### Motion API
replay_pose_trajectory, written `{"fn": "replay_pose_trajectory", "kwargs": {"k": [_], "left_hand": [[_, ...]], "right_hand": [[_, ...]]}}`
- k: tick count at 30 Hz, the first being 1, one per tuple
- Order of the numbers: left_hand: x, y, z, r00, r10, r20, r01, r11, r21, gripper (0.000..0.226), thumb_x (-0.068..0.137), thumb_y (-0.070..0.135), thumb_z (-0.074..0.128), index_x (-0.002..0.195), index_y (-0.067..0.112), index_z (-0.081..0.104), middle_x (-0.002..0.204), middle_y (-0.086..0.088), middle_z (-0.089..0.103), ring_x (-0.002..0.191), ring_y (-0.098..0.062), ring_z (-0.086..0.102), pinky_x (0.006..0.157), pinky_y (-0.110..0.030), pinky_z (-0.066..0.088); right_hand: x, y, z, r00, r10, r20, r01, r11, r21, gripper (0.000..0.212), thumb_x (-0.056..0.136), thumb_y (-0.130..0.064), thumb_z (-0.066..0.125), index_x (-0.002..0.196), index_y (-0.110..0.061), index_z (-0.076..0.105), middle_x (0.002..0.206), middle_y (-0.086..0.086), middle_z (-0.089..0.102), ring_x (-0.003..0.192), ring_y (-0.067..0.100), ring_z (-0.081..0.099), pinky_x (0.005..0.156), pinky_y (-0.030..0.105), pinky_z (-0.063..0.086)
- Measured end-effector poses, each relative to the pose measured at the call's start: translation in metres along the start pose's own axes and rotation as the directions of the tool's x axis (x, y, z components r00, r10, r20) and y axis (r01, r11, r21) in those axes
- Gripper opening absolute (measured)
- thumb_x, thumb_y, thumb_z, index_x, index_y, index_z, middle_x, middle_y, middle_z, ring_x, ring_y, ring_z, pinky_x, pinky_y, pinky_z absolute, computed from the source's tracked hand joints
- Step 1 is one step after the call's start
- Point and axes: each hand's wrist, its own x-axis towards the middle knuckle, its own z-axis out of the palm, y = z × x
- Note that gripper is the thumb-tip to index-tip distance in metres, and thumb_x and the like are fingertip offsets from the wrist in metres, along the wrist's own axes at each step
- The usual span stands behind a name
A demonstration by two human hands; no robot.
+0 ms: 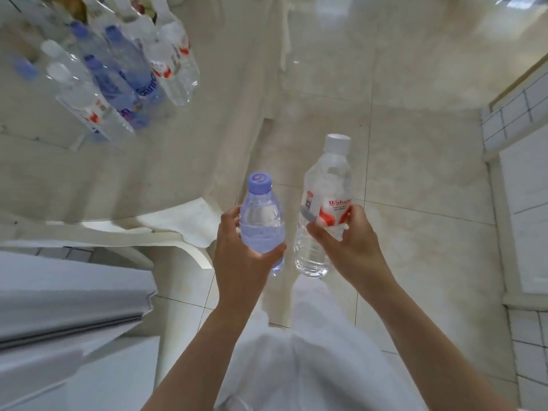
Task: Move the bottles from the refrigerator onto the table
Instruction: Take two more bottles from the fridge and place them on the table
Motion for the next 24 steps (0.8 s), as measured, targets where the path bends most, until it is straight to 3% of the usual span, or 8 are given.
{"fn": "replay_pose_trajectory", "kwargs": {"k": [3,7,11,15,19,21,24], "left_hand": [[0.035,0.016,0.025,0.994,-0.069,-0.085,0.066,0.997,-0.038,0.079,0.056,0.032,0.092,0.119,0.029,0.044,0.111,0.009,0.060,0.097,-0.016,0.062,0.079,-0.030,0.053],[0.077,0.038,0.052,0.970,-0.161,-0.182,0.146,0.985,-0.089,0.079,0.056,0.025,0.092,0.115,0.034,0.041,0.112,0.010,0.056,0.099,-0.013,0.059,0.074,-0.018,0.046],[0.112,0.051,0.064,0.925,-0.238,-0.296,0.208,0.970,-0.127,0.079,0.054,0.022,0.092,0.114,0.033,0.041,0.108,0.011,0.058,0.094,-0.010,0.061,0.078,-0.032,0.053],[0.143,0.056,0.062,0.867,-0.293,-0.402,0.257,0.956,-0.143,0.081,0.054,0.023,0.093,0.115,0.031,0.040,0.108,0.009,0.059,0.095,-0.015,0.061,0.080,-0.040,0.054],[0.172,0.051,0.052,0.810,-0.377,-0.449,0.297,0.924,-0.239,0.078,0.057,0.018,0.091,0.111,0.036,0.038,0.101,0.018,0.059,0.090,0.001,0.059,0.078,-0.034,0.052],[0.189,0.044,0.044,0.771,-0.416,-0.483,0.317,0.907,-0.276,0.076,0.058,0.016,0.091,0.111,0.033,0.039,0.098,0.019,0.059,0.088,0.003,0.059,0.075,-0.031,0.051],[0.223,0.033,0.027,0.714,-0.450,-0.536,0.323,0.891,-0.318,0.072,0.060,0.016,0.090,0.114,0.025,0.043,0.093,0.019,0.058,0.082,0.009,0.058,0.067,-0.015,0.044]], "right_hand": [[0.051,-0.019,-0.010,0.994,-0.063,0.084,0.069,0.995,-0.068,0.046,0.079,-0.029,0.074,0.116,-0.018,0.048,0.102,-0.011,0.059,0.089,0.008,0.058,0.064,0.010,0.040],[0.113,-0.045,-0.020,0.965,-0.155,0.212,0.189,0.970,-0.151,0.044,0.078,-0.027,0.075,0.112,-0.020,0.047,0.104,-0.007,0.059,0.087,0.007,0.055,0.060,0.002,0.039],[0.168,-0.067,-0.015,0.923,-0.197,0.330,0.272,0.941,-0.200,0.040,0.078,-0.027,0.075,0.104,-0.023,0.045,0.101,-0.006,0.059,0.090,0.013,0.055,0.063,0.006,0.038],[0.212,-0.091,0.007,0.877,-0.226,0.424,0.335,0.920,-0.202,0.042,0.078,-0.024,0.074,0.110,-0.016,0.047,0.101,-0.003,0.057,0.090,0.014,0.053,0.063,0.007,0.036],[0.247,-0.108,0.040,0.845,-0.248,0.473,0.379,0.903,-0.203,0.042,0.076,-0.025,0.075,0.105,-0.019,0.045,0.089,-0.014,0.051,0.088,0.015,0.052,0.064,0.019,0.035],[0.264,-0.119,0.063,0.819,-0.272,0.505,0.414,0.890,-0.192,0.043,0.075,-0.024,0.076,0.101,-0.021,0.042,0.085,-0.018,0.047,0.086,0.014,0.051,0.062,0.013,0.034],[0.288,-0.137,0.101,0.766,-0.305,0.566,0.463,0.872,-0.157,0.048,0.074,-0.021,0.077,0.103,-0.023,0.039,0.087,-0.018,0.045,0.088,0.014,0.050,0.067,0.021,0.035]]}}
